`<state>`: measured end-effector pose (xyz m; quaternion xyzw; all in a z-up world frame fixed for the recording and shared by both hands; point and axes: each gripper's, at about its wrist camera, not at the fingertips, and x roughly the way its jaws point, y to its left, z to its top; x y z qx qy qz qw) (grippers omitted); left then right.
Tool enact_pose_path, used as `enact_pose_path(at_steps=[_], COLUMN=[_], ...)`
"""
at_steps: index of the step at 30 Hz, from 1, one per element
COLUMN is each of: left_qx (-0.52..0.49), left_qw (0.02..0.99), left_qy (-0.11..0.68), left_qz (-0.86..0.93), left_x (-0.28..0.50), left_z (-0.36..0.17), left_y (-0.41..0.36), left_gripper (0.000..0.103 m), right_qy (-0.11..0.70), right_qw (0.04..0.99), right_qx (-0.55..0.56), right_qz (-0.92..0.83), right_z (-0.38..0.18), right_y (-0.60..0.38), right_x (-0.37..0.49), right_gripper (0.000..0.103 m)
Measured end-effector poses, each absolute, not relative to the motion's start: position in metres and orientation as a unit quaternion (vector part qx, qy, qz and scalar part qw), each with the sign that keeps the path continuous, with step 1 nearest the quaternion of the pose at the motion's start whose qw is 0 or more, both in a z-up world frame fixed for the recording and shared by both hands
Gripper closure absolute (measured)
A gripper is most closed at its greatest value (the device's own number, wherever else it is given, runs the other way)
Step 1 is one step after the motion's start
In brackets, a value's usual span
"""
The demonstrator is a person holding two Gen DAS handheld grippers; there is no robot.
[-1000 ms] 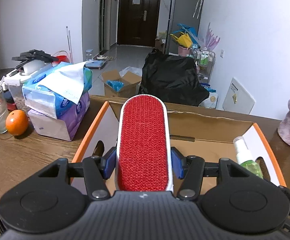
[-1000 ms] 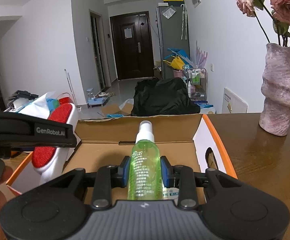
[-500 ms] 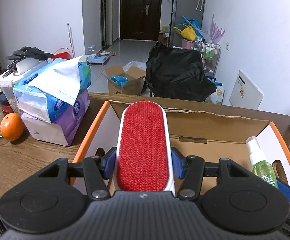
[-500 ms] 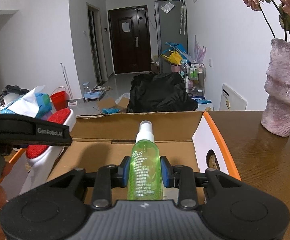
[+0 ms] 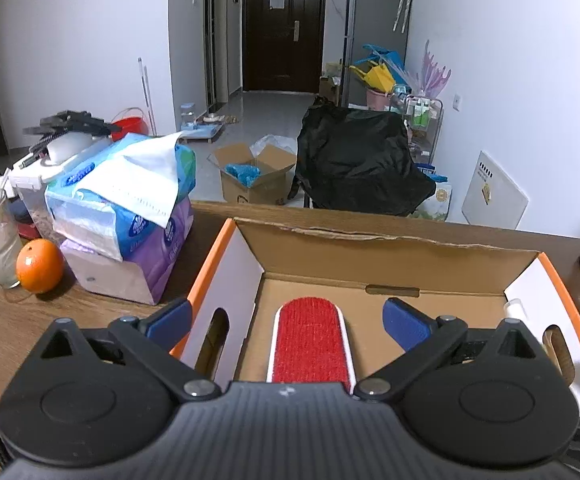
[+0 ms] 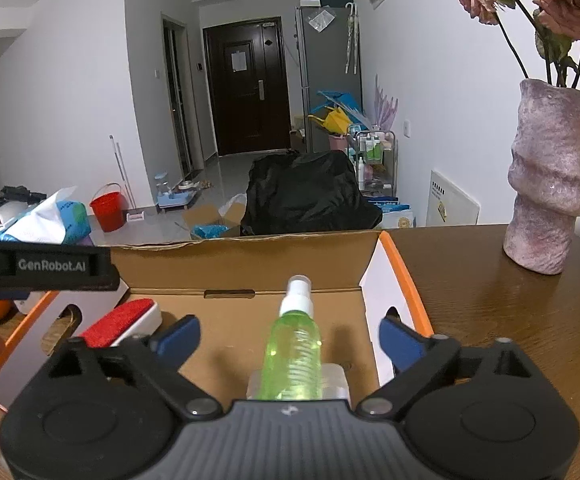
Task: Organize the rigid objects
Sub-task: 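Lower the lint brush and spray bottle into the box and open both tools, then withdraw both tools from the box toward the objects on the table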
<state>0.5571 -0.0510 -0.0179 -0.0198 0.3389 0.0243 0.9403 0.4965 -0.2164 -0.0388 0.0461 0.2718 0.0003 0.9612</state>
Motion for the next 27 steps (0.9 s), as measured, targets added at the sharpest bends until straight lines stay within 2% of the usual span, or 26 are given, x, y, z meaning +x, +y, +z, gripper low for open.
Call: enact_pose_path(at_steps=[6, 27], left_qx=[-0.017, -0.012], left_qw=[0.94, 0.949], left_qy=[0.339, 0.315], left_qz=[0.025, 0.022], left_x=[0.554, 0.502], left_z=[-0.019, -0.007], left_y=[-0.05, -0.036], left_gripper=[0.0, 0.0], right_qy=[0.272, 0.257], right_qw=[0.961, 0.966], right_qx=[0.044, 0.03], right_qz=[0.001, 0.013], right_z=[-0.038, -0.031], right_y=[-0.217, -0.212], right_x=[0.496, 0.452], right_gripper=[0.001, 0.0])
